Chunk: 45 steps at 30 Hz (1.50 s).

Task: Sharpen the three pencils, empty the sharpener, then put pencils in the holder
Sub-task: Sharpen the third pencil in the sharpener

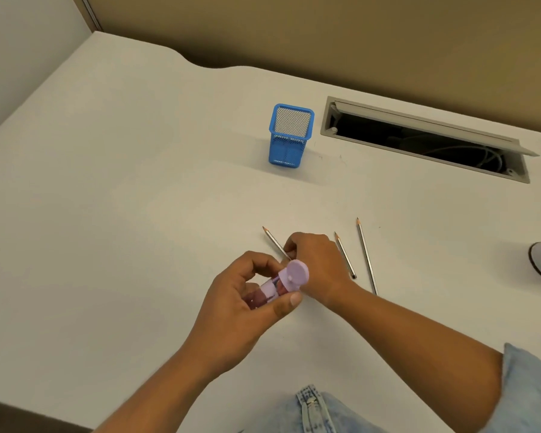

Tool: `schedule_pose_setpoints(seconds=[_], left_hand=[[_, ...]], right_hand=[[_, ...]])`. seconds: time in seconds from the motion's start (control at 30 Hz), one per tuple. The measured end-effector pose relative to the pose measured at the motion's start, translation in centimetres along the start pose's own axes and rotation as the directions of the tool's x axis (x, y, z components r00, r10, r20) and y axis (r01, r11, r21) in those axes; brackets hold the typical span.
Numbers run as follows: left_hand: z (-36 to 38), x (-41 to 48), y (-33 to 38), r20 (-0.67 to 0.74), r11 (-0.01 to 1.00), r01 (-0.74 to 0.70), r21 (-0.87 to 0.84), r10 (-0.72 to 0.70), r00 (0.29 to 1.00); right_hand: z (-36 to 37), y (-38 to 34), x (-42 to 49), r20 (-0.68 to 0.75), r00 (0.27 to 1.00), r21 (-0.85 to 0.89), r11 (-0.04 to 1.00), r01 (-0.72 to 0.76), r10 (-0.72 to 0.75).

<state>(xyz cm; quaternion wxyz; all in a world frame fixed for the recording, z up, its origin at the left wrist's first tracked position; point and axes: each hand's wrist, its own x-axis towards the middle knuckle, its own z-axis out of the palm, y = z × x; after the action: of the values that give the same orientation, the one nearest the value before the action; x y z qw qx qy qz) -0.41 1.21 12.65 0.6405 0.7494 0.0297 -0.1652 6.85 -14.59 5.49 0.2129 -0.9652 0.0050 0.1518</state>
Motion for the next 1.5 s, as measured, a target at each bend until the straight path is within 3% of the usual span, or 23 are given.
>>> schedule_pose_setpoints(seconds=[0.23,0.33,0.53,0.9,1.13,1.23,1.3,1.4,1.47,1.5], left_hand=[[0.0,-0.8,1.2,0.032,0.995,-0.047,-0.083,0.050,0.998],[0.1,-1.5,2.2,0.048,0.991,-0.071,-0.114,0.077,0.996],[0.5,-2.4,3.2,0.044,0.974,-0.121,-0.193,0.132,0.990],[1.1,-3.9,3.3,0.149,0.976,-0.211,-0.051,0.216,0.965],[1.4,-4.5,3.4,0.214,0.978,-0.207,0.033,0.195,0.957],[1.4,-4.6,3.5,0.258,0.983,-0.183,0.034,0.168,0.951],[1.3,-4.6,3.8,0.266,0.986,-0.166,-0.011,0.162,0.950],[1.5,-4.8,4.0,0.233,0.973,-0.225,-0.047,0.230,0.945],[1.5,-4.7,3.8,0.181,0.935,-0.355,0.017,0.347,0.920],[1.4,-4.6,3.9,0.169,0.896,-0.436,0.079,0.419,0.892]], right_hand=[[-6.0,2.4,-4.7,-0.165,0.982,0.300,0.953,-0.038,0.092],[-8.9,3.3,-8.6,-0.184,0.982,0.386,0.922,0.024,0.051],[-13.0,3.2,-15.5,-0.219,0.972,0.395,0.903,0.167,-0.084],[-14.1,2.4,-18.9,-0.323,0.928,0.141,0.961,0.238,-0.183],[-14.1,1.8,-19.5,-0.227,0.922,-0.121,0.949,0.293,-0.314],[-13.9,2.2,-19.4,-0.285,0.839,-0.249,0.881,0.403,-0.464],[-13.9,2.6,-19.3,-0.351,0.740,-0.370,0.811,0.453,-0.573],[-14.1,2.2,-19.1,-0.384,0.631,-0.502,0.726,0.470,-0.674],[-14.4,1.7,-19.2,-0.359,0.657,-0.472,0.736,0.485,-0.663],[-14.3,1.4,-19.3,-0.341,0.724,-0.399,0.790,0.466,-0.599]])
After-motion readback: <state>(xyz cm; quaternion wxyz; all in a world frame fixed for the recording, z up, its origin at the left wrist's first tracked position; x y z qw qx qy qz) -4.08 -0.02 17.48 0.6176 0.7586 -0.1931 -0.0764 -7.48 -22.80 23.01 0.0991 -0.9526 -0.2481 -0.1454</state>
